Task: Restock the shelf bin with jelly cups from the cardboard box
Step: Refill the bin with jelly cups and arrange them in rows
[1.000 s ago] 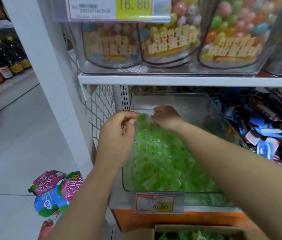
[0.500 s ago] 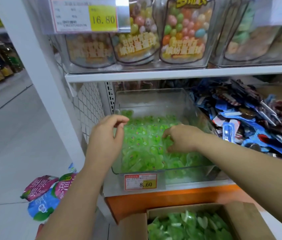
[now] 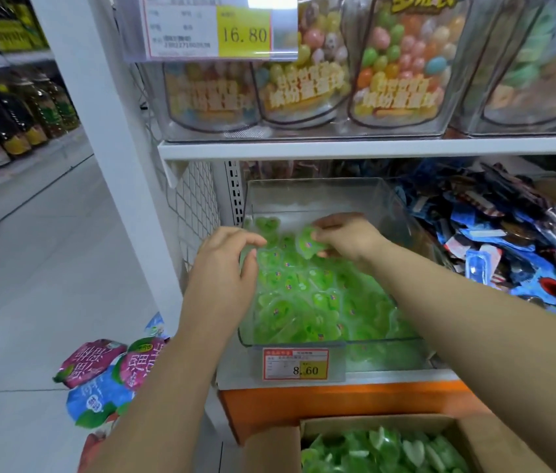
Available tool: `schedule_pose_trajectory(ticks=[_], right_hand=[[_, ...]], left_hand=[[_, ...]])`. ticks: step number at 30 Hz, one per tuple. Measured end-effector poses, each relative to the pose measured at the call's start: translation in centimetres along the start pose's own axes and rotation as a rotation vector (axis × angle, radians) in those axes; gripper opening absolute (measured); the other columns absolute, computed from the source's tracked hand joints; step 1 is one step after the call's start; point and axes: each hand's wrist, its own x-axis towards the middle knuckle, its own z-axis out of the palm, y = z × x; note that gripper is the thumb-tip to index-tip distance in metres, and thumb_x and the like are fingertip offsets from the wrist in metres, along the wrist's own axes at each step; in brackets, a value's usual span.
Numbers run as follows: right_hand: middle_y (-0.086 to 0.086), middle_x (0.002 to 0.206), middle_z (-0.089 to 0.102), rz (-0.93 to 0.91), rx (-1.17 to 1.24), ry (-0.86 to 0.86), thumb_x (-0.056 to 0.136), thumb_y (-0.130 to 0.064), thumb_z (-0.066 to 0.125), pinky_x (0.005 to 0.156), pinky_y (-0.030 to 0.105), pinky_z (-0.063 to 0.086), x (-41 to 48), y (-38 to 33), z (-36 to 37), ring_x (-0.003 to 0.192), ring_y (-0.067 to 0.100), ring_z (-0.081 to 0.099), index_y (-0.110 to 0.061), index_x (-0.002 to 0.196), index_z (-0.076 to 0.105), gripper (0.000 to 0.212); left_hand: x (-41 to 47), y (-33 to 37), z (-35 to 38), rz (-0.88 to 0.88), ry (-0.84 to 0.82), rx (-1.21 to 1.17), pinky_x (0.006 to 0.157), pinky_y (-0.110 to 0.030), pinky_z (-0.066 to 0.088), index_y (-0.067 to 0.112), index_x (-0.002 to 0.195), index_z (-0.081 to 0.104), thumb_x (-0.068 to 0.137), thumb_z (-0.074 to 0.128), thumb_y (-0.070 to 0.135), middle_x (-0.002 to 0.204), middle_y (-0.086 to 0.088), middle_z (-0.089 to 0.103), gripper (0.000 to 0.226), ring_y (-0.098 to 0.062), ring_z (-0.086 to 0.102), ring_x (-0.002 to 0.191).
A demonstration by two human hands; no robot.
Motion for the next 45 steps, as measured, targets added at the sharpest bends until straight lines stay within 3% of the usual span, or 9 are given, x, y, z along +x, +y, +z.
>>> schedule_pose_trajectory(ticks=[6, 8, 11, 13, 25, 29, 33, 38, 45], right_hand=[[0.016, 0.106, 0.061, 0.093, 0.111, 0.06, 0.09, -0.002, 0.057, 0.068, 0.025, 0.053, 4.4, 0.8, 3.8, 0.088, 0.021, 0.059, 0.004, 0.12, 0.058, 0.031], [0.021, 0.119, 0.061, 0.116, 0.087, 0.088, 0.09, -0.003, 0.055, 0.077, 0.029, 0.053, 5.4, 1.5, 4.2, 0.1, 0.028, 0.063, 0.003, 0.12, 0.058, 0.03], [0.022, 0.123, 0.06, 0.112, 0.022, 0.112, 0.091, -0.005, 0.055, 0.09, 0.037, 0.053, 6.5, 1.9, 4.4, 0.111, 0.033, 0.06, 0.003, 0.119, 0.059, 0.029], [0.022, 0.123, 0.059, 0.102, 0.005, 0.106, 0.091, -0.005, 0.054, 0.091, 0.038, 0.053, 6.9, 1.8, 4.3, 0.111, 0.033, 0.059, 0.004, 0.119, 0.058, 0.03], [0.022, 0.128, 0.055, 0.102, 0.027, 0.091, 0.092, -0.002, 0.051, 0.093, 0.039, 0.051, 7.6, 2.2, 4.6, 0.115, 0.032, 0.057, 0.004, 0.124, 0.054, 0.033], [0.012, 0.133, 0.054, 0.079, -0.035, 0.111, 0.089, 0.002, 0.055, 0.089, 0.034, 0.053, 7.9, 2.3, 4.5, 0.1, 0.027, 0.064, 0.0, 0.126, 0.055, 0.038], [0.01, 0.138, 0.051, 0.076, -0.116, 0.107, 0.09, 0.004, 0.052, 0.088, 0.039, 0.054, 8.3, 2.2, 4.0, 0.082, 0.026, 0.065, -0.002, 0.125, 0.057, 0.036], [0.021, 0.123, 0.06, 0.083, -0.086, 0.066, 0.09, -0.001, 0.054, 0.088, 0.036, 0.054, 8.2, 2.5, 3.3, 0.084, 0.02, 0.057, 0.001, 0.12, 0.058, 0.031], [0.01, 0.126, 0.059, 0.067, -0.137, 0.085, 0.089, 0.001, 0.057, 0.087, 0.04, 0.055, 8.3, 1.9, 3.1, 0.075, 0.026, 0.065, -0.005, 0.118, 0.063, 0.03]], left_hand=[[0.5, -0.6, 0.3, 0.037, 0.013, 0.04, 0.081, -0.013, 0.031, 0.019, 0.097, 0.068, 0.088, 0.056, 0.006, 0.097, 0.007, 0.063, 0.019, -0.011, 0.054, 0.096], [0.6, -0.7, 0.3, 0.046, 0.002, 0.047, 0.08, -0.009, 0.03, 0.02, 0.097, 0.068, 0.088, 0.056, 0.007, 0.096, 0.008, 0.063, 0.019, -0.011, 0.053, 0.096], [0.6, -0.7, 0.3, 0.03, -0.011, 0.055, 0.077, -0.009, 0.03, 0.023, 0.097, 0.067, 0.089, 0.056, 0.011, 0.096, 0.013, 0.062, 0.019, -0.011, 0.052, 0.097], [0.7, -0.7, 0.3, 0.022, -0.018, 0.062, 0.077, -0.012, 0.03, 0.025, 0.098, 0.066, 0.09, 0.055, 0.013, 0.095, 0.014, 0.061, 0.018, -0.011, 0.052, 0.098], [0.5, -0.7, 0.1, 0.027, -0.038, 0.056, 0.083, 0.0, 0.028, 0.025, 0.097, 0.066, 0.09, 0.055, 0.014, 0.093, 0.016, 0.06, 0.018, -0.006, 0.05, 0.096], [0.6, -0.7, 0.1, 0.029, -0.042, 0.056, 0.083, 0.001, 0.028, 0.025, 0.097, 0.067, 0.09, 0.055, 0.013, 0.093, 0.016, 0.06, 0.017, -0.006, 0.05, 0.096], [0.5, -0.7, 0.1, 0.037, -0.036, 0.053, 0.083, 0.0, 0.028, 0.023, 0.097, 0.067, 0.09, 0.056, 0.012, 0.093, 0.016, 0.06, 0.017, -0.006, 0.05, 0.096], [0.5, -0.7, 0.1, 0.04, -0.036, 0.052, 0.083, -0.001, 0.028, 0.023, 0.097, 0.067, 0.09, 0.056, 0.011, 0.093, 0.015, 0.06, 0.018, -0.007, 0.05, 0.095], [0.6, -0.8, 0.2, 0.046, -0.034, 0.065, 0.083, 0.0, 0.027, 0.024, 0.097, 0.066, 0.089, 0.056, 0.012, 0.092, 0.015, 0.06, 0.018, -0.008, 0.05, 0.095]])
